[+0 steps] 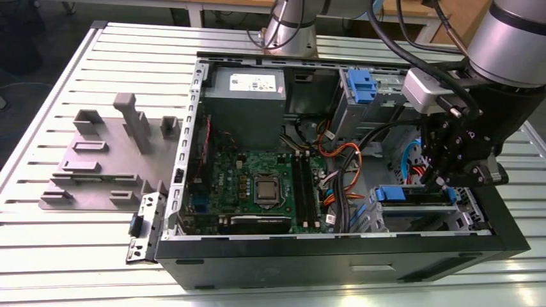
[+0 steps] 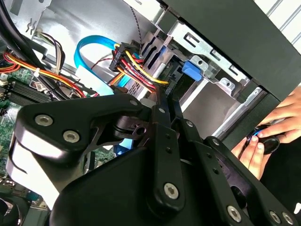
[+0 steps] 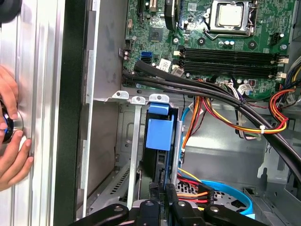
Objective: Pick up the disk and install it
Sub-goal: 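Insert the first disk wire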
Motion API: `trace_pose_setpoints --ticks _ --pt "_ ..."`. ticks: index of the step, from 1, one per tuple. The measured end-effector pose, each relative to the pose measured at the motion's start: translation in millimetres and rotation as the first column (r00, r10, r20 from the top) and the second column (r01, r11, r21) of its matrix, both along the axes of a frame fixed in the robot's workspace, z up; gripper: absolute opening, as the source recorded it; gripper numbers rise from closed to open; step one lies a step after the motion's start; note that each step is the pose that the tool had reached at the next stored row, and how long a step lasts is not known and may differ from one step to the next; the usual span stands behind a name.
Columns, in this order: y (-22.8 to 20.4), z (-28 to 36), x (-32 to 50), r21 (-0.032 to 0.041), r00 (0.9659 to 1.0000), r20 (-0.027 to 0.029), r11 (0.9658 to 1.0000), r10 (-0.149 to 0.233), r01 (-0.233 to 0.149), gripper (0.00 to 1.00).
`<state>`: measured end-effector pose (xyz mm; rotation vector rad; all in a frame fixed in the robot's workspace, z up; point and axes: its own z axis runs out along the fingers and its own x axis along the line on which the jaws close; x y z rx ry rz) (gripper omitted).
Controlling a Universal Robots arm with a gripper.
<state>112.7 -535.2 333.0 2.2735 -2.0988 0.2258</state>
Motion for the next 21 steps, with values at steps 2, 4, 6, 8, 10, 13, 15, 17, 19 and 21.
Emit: trace_pose_setpoints --ticks 2,4,6,8,10,13,15,17,19,21 --pt "-0.2 -0.1 0.0 -0.0009 1.0 0.0 1.0 0.0 0.0 0.17" --pt "-0.2 -0.3 0.0 -0.0017 1.0 0.0 1.0 0.0 0.0 0.17" --pt "-0.2 -0.5 0.0 -0.0018 1.0 0.0 1.0 0.0 0.0 0.17" --pt "-0.2 -1.0 0.0 -0.0017 1.0 0.0 1.0 0.0 0.0 0.17" --pt "-0.2 -1.4 0.0 -0.0018 1.0 0.0 1.0 0.0 0.0 0.17" --pt "-0.2 -1.8 0.0 -0.0018 1.0 0.0 1.0 0.0 0.0 0.17" --pt "-0.2 -1.9 0.0 -0.0017 1.0 0.0 1.0 0.0 0.0 0.17" --pt "-0.2 -1.2 0.0 -0.0013 1.0 0.0 1.0 0.0 0.0 0.17" --pt "-0.2 -0.3 0.0 -0.0014 1.0 0.0 1.0 0.0 0.0 0.17" --pt "-0.2 -0.1 0.0 -0.0022 1.0 0.0001 1.0 -0.002 0.002 0.17"
